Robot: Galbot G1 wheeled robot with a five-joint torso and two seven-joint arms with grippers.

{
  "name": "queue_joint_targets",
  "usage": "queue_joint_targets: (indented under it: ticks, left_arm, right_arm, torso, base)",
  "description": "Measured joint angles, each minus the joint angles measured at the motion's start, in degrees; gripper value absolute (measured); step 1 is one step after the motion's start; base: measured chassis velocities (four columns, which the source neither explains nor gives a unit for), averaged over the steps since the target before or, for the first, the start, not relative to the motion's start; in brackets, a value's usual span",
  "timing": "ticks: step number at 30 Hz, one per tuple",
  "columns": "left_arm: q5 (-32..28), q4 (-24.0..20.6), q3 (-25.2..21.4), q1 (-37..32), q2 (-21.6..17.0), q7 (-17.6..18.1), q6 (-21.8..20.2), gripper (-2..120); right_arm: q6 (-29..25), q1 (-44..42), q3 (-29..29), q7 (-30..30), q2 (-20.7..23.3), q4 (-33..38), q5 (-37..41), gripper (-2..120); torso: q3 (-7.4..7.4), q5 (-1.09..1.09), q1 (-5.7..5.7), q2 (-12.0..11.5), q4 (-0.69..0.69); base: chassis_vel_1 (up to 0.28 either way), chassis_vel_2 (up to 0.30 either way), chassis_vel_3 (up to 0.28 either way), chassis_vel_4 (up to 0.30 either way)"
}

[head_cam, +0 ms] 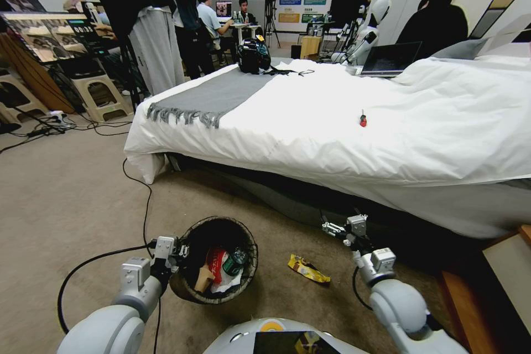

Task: Pick up the trash bin, then pick up the garbage from the floor and place it into the trash bin.

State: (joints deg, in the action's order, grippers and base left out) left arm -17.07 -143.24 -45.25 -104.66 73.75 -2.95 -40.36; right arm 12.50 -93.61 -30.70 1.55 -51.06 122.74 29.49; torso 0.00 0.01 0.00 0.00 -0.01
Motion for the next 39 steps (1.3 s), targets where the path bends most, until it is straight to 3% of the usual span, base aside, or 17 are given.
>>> queue_joint_targets:
  ticks: [7,16,27,35,39]
  left_arm:
    - [0.0,0.0,0.3,0.4,0.1,0.0,0.0,6]
    - [-0.4,0.0,0.0,0.6,-0.2,0.0,0.0,6]
    - [-0.8,0.0,-0.2,1.1,-0.5,0.1,0.0,6]
    - [-0.8,0.0,0.3,1.8,-0.6,0.1,-0.1,6]
    - [-0.8,0.0,0.3,1.6,-0.6,0.1,-0.1,6]
  right_arm:
    - [7.8,5.3,3.9,-4.6,6.3,-4.3,5.3,100]
    - [16.2,12.1,11.7,-7.0,7.2,-9.0,7.3,100]
    - [17.7,15.0,17.2,-11.9,6.7,-14.1,4.3,100]
    - [15.2,18.4,21.1,-19.2,5.6,-19.5,-0.9,100]
    - [15.1,19.9,23.3,-19.8,4.8,-21.2,-1.5,100]
  torso:
    - [0.00,0.00,0.00,0.0,0.02]
    - [0.00,-0.01,0.00,0.0,0.00]
    - [0.00,-0.02,0.00,0.0,0.00]
    - [0.00,-0.01,0.00,0.0,0.01]
    - [0.00,-0.01,0.00,0.0,0.01]
  base:
    - [0.000,0.000,0.000,0.000]
    - [0.000,0.000,0.000,0.000]
    - [0.000,0.000,0.000,0.000]
    - [0.000,0.000,0.000,0.000]
    - [0.000,0.000,0.000,0.000]
